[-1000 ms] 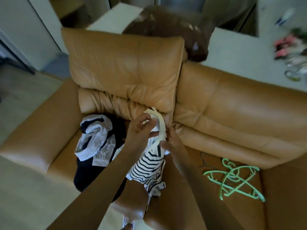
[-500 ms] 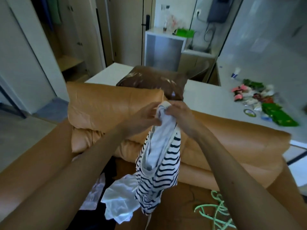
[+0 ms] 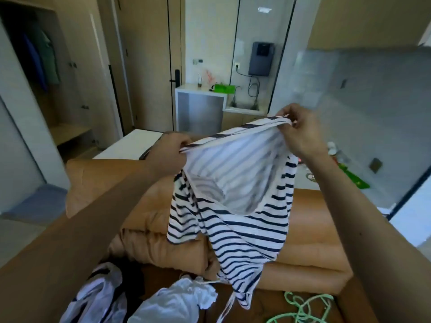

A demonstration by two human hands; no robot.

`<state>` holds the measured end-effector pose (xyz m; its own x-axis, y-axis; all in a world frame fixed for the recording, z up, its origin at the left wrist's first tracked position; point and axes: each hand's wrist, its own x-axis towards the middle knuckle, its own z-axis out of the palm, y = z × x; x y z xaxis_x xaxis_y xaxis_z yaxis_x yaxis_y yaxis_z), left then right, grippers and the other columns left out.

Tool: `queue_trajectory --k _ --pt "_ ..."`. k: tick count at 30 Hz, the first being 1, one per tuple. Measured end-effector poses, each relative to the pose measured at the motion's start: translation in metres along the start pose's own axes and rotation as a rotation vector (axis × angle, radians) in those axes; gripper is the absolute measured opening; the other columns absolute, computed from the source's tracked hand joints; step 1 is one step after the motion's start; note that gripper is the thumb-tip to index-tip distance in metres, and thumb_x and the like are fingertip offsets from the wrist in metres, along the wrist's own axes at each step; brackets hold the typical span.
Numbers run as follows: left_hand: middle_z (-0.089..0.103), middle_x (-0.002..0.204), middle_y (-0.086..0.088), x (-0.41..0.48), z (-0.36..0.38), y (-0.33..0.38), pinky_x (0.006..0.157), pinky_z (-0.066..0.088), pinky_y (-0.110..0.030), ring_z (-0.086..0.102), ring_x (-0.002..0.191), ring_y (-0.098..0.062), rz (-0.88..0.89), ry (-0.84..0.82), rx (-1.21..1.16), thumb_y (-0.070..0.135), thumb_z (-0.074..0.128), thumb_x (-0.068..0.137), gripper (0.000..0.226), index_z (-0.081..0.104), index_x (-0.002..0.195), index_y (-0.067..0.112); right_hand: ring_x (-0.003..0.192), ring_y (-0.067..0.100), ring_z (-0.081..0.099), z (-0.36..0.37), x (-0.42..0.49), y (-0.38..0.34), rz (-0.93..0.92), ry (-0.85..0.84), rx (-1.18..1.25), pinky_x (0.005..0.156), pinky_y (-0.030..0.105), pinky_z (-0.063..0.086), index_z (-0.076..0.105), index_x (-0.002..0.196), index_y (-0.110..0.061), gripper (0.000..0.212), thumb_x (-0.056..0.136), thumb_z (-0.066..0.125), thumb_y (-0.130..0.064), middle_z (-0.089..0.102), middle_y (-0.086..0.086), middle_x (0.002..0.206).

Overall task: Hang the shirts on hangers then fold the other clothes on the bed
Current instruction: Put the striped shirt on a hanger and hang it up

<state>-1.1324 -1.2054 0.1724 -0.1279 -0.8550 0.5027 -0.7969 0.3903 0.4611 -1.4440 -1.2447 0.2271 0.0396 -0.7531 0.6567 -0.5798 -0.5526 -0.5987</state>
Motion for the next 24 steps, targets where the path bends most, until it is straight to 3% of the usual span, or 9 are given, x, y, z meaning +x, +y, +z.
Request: queue_trajectory --k 3,6,11,15,19,21,24 --pt "0.065 0.076 -0.001 0.009 -0.018 0.01 0.063 0.046 -0.033 0.059 0.074 -0.024 0.0 0.085 -0.034 0.005 0.052 0.074 0.023 0.071 0.086 0.011 0.077 0.02 0.057 -0.015 0.001 0.01 0.046 0.055 -0.171 0.067 0.028 0.043 0.064 0.097 -0.019 0.032 0.079 0.053 0.005 0.057 -0.014 0.077" --pt "0.064 0.073 -0.004 0.017 -0.034 0.016 0.058 0.04 -0.028 0.057 0.073 -0.022 -0.027 0.149 -0.001 -0.006 0.052 0.075 0.021 0.068 0.078 0.007 0.086 0.027 0.062 -0.029 0.0 0.021 0.099 0.084 -0.243 0.075 0.038 0.052 0.063 0.103 -0.018 0.039 0.075 0.052 0.007 0.061 -0.003 0.088" --pt "0.063 0.069 -0.003 0.023 -0.059 0.006 0.063 0.046 -0.034 0.059 0.072 -0.029 -0.121 0.157 0.007 -0.007 0.045 0.069 0.034 0.06 0.063 0.024 0.094 0.033 0.064 -0.048 0.0 0.037 0.22 0.097 -0.343 0.08 0.038 0.051 0.066 0.103 -0.017 0.029 0.078 0.06 -0.002 0.07 0.006 0.098" --pt "0.064 0.067 -0.01 0.025 -0.074 -0.003 0.062 0.049 -0.037 0.058 0.067 -0.03 -0.164 0.161 0.008 -0.002 0.046 0.068 0.026 0.064 0.067 0.017 0.099 0.036 0.065 -0.056 0.002 0.036 0.27 0.059 -0.394 0.089 0.046 0.054 0.069 0.101 -0.017 0.022 0.081 0.064 -0.011 0.073 0.011 0.104" --pt "0.058 0.077 -0.023 0.023 -0.08 -0.008 0.068 0.035 -0.033 0.047 0.072 -0.024 -0.26 0.075 -0.105 -0.005 0.052 0.083 0.014 0.065 0.08 -0.003 0.09 0.033 0.066 -0.053 0.005 0.033 0.305 0.047 -0.344 0.084 0.045 0.057 0.068 0.091 -0.021 0.027 0.076 0.054 -0.004 0.072 0.01 0.094" --pt "0.048 0.078 -0.017 0.018 -0.08 -0.008 0.069 0.028 -0.034 0.04 0.076 -0.023 -0.329 -0.009 -0.202 0.003 0.054 0.09 0.013 0.061 0.087 -0.008 0.083 0.032 0.064 -0.048 0.006 0.034 0.373 0.011 -0.24 0.074 0.039 0.055 0.069 0.089 -0.017 0.024 0.079 0.055 0.001 0.068 0.012 0.086" --pt "0.06 0.089 -0.022 0.008 -0.069 -0.008 0.078 0.038 -0.034 0.054 0.083 -0.036 -0.355 -0.137 -0.386 0.025 0.061 0.091 0.03 0.065 0.097 -0.005 0.078 0.028 0.056 -0.042 0.001 0.038 0.518 -0.097 -0.094 0.068 0.035 0.047 0.068 0.093 -0.008 0.018 0.087 0.053 -0.001 0.062 0.013 0.084"
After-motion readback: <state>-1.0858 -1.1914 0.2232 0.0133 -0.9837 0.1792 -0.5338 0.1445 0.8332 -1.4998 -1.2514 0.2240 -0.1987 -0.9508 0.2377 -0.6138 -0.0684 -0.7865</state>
